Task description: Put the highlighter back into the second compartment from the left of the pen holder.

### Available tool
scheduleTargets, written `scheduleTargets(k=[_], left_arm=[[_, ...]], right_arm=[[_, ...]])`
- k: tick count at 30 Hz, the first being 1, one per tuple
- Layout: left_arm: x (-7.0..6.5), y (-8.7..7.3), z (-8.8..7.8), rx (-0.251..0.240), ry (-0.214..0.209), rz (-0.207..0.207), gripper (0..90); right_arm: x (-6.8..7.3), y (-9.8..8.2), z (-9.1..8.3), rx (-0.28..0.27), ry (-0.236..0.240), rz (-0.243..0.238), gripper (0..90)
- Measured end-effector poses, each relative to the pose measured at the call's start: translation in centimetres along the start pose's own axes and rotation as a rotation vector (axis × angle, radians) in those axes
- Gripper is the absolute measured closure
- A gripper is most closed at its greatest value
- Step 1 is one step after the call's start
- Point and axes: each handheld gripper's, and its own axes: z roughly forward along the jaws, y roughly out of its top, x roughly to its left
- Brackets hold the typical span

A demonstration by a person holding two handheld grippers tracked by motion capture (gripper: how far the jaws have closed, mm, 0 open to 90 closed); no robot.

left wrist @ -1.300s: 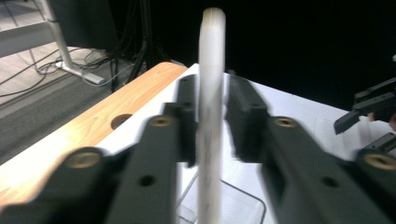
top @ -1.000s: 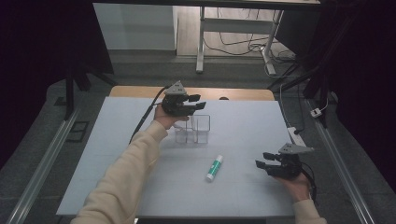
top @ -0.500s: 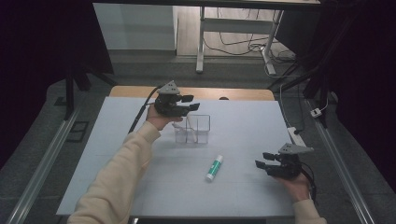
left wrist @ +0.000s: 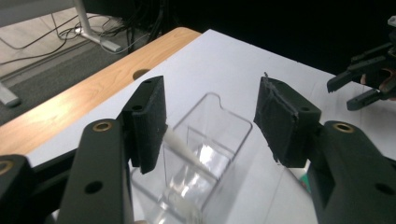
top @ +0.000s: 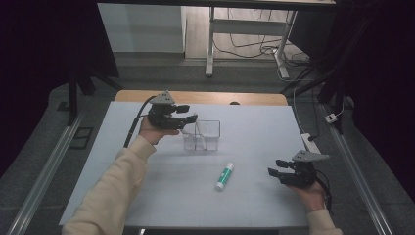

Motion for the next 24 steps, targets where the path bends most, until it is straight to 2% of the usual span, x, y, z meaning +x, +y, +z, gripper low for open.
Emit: scheduleTargets(k=[7, 10, 12, 18, 24], left_arm=[[-0.5, -2.3, -1.9, 0.018, 0.021, -0.033, 40.3], [-0.8, -3.3, -2.4, 0.026, 0.018, -0.046, 40.3], [-1.0, -3.9, -2.6, 0.039, 0.019, -0.042, 40.2], [-1.9, -5.9, -2.9, 0.084, 0.026, -0.065, 39.3], [-3.1, -7.8, -3.4, 0.137, 0.021, -0.058, 38.7]], right_arm=[[0.0, 0.1, -0.1, -0.008, 0.0, 0.004, 44.8], [0.0, 0.1, 0.0, -0.007, 0.003, 0.001, 44.9], [0.0, 0.1, 0.0, -0.001, -0.004, -0.003, 44.8], [-0.1, 0.1, 0.0, -0.007, 0.005, 0.002, 44.8], [0.0, 0.1, 0.0, -0.01, 0.007, -0.001, 44.7]])
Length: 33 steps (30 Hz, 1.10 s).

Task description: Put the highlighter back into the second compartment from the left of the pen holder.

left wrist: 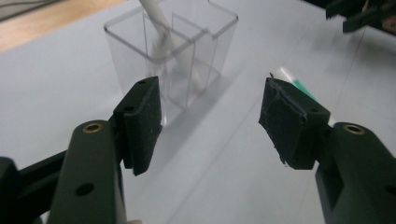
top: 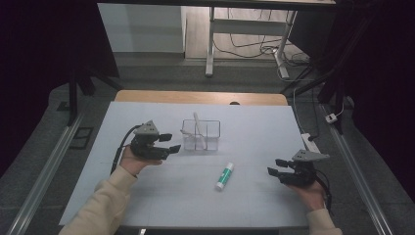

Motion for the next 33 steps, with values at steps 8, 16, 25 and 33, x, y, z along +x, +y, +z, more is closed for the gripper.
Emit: scheduleTargets(k=[8, 16, 25, 33], left_arm=[[-1.5, -2.1, -0.6, 0.057, 0.006, 0.001, 37.3], [-2.4, -3.7, -1.1, 0.086, 0.016, -0.017, 36.2], [-2.1, -5.4, -1.4, 0.108, 0.05, -0.057, 35.6], [-2.1, -5.9, -1.0, 0.135, 0.046, -0.07, 34.6]], right_arm=[[0.0, 0.1, 0.1, -0.007, 0.005, 0.001, 44.4], [0.1, 0.2, 0.3, -0.001, 0.01, -0.001, 43.7], [0.3, 0.3, 0.4, 0.001, 0.013, 0.001, 42.6], [0.6, 0.6, 0.6, 0.0, 0.029, -0.003, 41.7]])
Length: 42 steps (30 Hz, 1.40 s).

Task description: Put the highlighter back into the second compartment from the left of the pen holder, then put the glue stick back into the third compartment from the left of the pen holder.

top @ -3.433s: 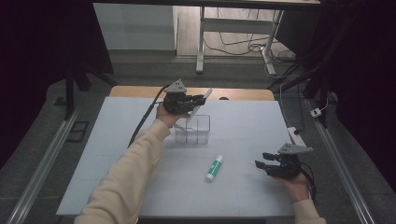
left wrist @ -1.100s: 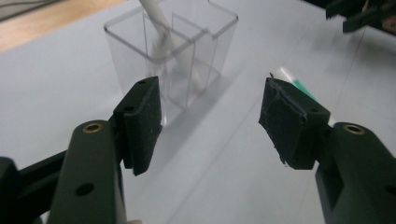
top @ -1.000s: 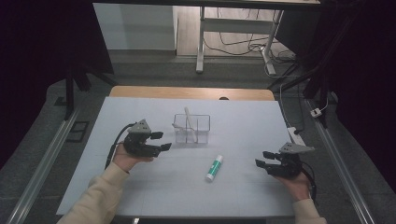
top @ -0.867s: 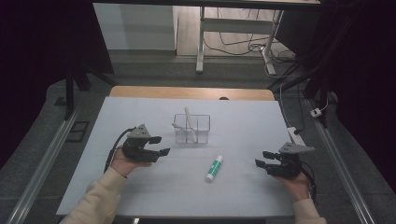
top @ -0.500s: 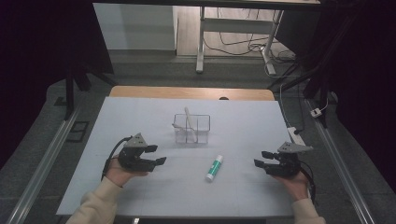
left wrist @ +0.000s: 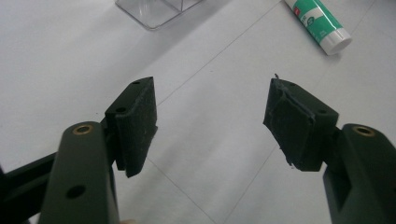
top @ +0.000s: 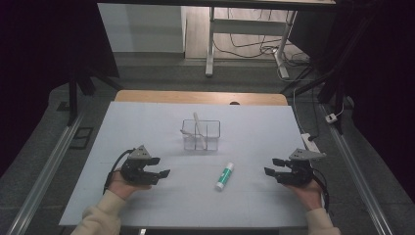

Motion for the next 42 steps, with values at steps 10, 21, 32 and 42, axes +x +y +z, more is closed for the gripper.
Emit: scheduleTargets(k=[10, 21, 32, 42], left_arm=[[-0.2, 0.1, 0.4, 0.018, -0.006, -0.011, 32.3], [-0.3, 0.1, 0.7, 0.032, -0.009, -0.011, 31.2], [-0.2, 0.0, 0.7, 0.032, -0.012, -0.014, 31.1], [-0.4, 0.1, 0.6, 0.028, -0.024, -0.016, 31.0]], right_arm=[[0.8, 0.8, 0.7, 0.005, 0.021, -0.017, 40.0], [1.5, 1.5, 1.9, 0.027, 0.046, -0.043, 40.1], [2.6, 4.2, 5.2, 0.115, 0.09, -0.059, 78.6], [2.7, 5.6, 9.5, 0.21, 0.096, -0.033, 89.1]])
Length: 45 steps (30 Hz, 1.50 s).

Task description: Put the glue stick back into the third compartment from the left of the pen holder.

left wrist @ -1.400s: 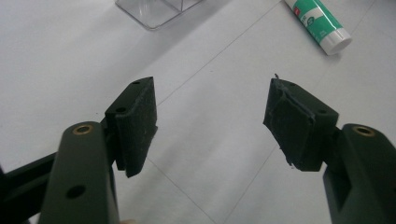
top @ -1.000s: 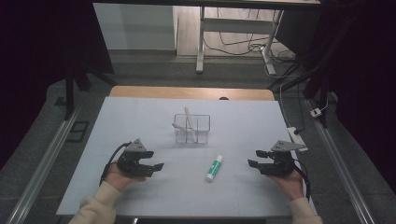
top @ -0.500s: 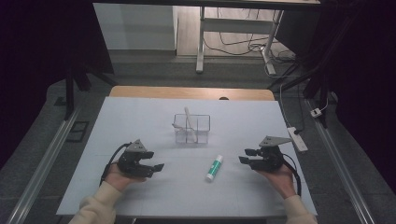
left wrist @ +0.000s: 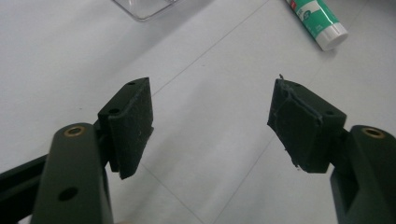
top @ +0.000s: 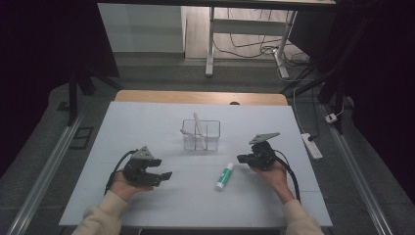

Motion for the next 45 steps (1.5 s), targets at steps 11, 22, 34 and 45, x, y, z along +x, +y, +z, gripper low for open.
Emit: scheduleTargets(k=[11, 22, 34, 45], left_arm=[[-0.4, 0.1, 0.5, 0.019, -0.001, 0.01, 30.9], [-0.5, 0.1, 0.8, 0.03, -0.001, 0.014, 30.8], [-0.6, 0.1, 1.0, 0.039, -0.003, 0.026, 30.8], [-0.8, 0.2, 1.0, 0.042, -0.002, 0.034, 30.7]], right_arm=[[-0.1, 0.3, 2.0, 0.039, 0.027, -0.012, 89.0], [0.4, 0.2, 2.4, 0.056, 0.045, -0.042, 89.0], [1.8, 0.0, 2.2, 0.074, 0.059, -0.059, 89.0], [3.7, -0.4, 2.4, 0.093, 0.096, -0.077, 89.0]])
